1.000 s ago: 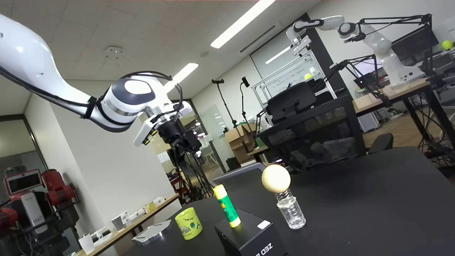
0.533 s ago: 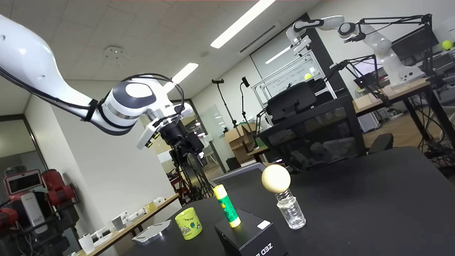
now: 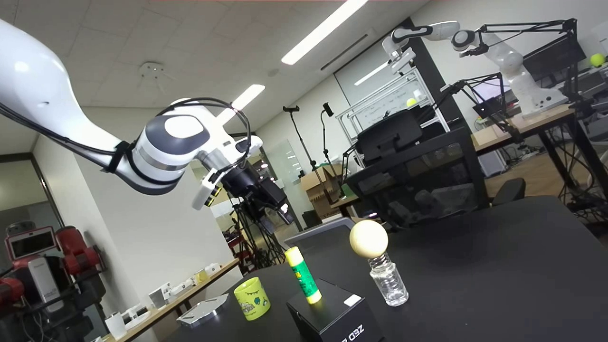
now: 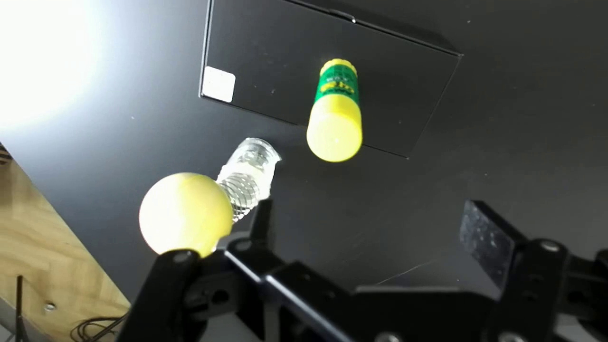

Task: Take the glue stick from the yellow cup and place it on the black box then take the glue stick and put it back on the table

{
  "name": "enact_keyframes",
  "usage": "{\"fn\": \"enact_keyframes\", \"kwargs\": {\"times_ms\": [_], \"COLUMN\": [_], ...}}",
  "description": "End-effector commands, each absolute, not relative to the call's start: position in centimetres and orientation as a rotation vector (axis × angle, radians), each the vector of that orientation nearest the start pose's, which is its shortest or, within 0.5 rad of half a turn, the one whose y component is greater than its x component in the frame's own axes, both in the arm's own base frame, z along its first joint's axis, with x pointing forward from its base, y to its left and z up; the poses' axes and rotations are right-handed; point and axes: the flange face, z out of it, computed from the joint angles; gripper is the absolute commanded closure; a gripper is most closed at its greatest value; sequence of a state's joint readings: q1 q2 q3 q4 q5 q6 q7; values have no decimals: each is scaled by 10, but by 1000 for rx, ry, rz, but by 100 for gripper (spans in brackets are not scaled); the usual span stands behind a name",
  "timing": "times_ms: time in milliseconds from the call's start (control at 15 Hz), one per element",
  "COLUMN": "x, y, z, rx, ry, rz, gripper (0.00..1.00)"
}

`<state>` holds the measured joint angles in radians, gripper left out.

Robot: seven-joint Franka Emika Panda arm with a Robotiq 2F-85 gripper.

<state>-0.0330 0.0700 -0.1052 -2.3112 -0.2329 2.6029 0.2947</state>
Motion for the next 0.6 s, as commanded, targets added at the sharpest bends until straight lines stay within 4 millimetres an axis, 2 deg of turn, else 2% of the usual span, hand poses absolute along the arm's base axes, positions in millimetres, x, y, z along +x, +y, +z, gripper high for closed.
{"fn": "enact_keyframes", "kwargs": {"times_ms": [0, 267, 533], "x": [499, 484, 487], "y": [-84, -94, -91], "z": [334, 325, 315], "rx": [-3224, -3165, -3114], "ry": [503, 557, 536], "rz": [-405, -544, -700], "gripper": [0, 0, 0]}}
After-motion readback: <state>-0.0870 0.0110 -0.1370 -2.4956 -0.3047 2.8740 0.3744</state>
